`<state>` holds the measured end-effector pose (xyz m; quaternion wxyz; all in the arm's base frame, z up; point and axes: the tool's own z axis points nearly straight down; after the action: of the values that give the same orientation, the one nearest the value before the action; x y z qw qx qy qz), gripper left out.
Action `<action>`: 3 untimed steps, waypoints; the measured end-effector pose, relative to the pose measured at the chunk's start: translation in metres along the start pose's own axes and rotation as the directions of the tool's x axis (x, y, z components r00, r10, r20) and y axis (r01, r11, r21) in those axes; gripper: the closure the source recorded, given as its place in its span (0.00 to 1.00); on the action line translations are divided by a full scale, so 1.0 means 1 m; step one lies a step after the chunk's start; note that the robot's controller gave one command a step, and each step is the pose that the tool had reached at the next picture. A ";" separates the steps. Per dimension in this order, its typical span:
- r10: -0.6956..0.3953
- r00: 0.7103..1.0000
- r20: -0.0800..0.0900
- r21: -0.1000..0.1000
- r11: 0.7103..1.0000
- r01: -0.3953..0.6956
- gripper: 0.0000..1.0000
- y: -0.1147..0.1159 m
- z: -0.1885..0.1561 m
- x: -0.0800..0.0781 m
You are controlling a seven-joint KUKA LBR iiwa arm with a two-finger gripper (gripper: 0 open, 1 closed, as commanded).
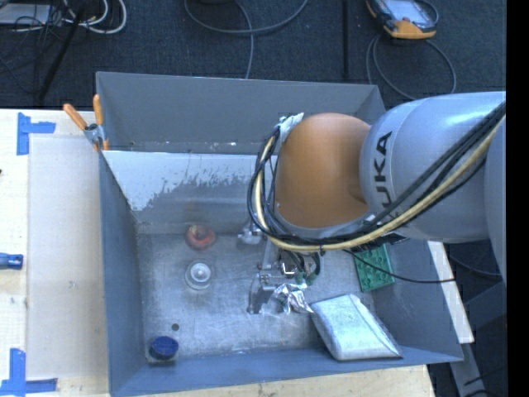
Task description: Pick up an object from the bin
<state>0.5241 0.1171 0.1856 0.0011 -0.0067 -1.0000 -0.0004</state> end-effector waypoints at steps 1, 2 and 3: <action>-0.272 0.962 0.002 0.001 0.962 0.272 0.00 0.029 0.000 0.005; -0.279 0.960 0.001 0.005 0.960 0.279 0.00 -0.051 0.064 -0.067; -0.400 0.917 -0.003 0.003 0.917 0.400 0.00 -0.135 0.046 -0.020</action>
Offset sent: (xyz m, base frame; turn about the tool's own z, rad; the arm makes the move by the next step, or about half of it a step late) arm -0.0047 0.0289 0.0013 -0.2757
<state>0.5419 -0.0179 0.1390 0.0021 0.1975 -0.9803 0.0011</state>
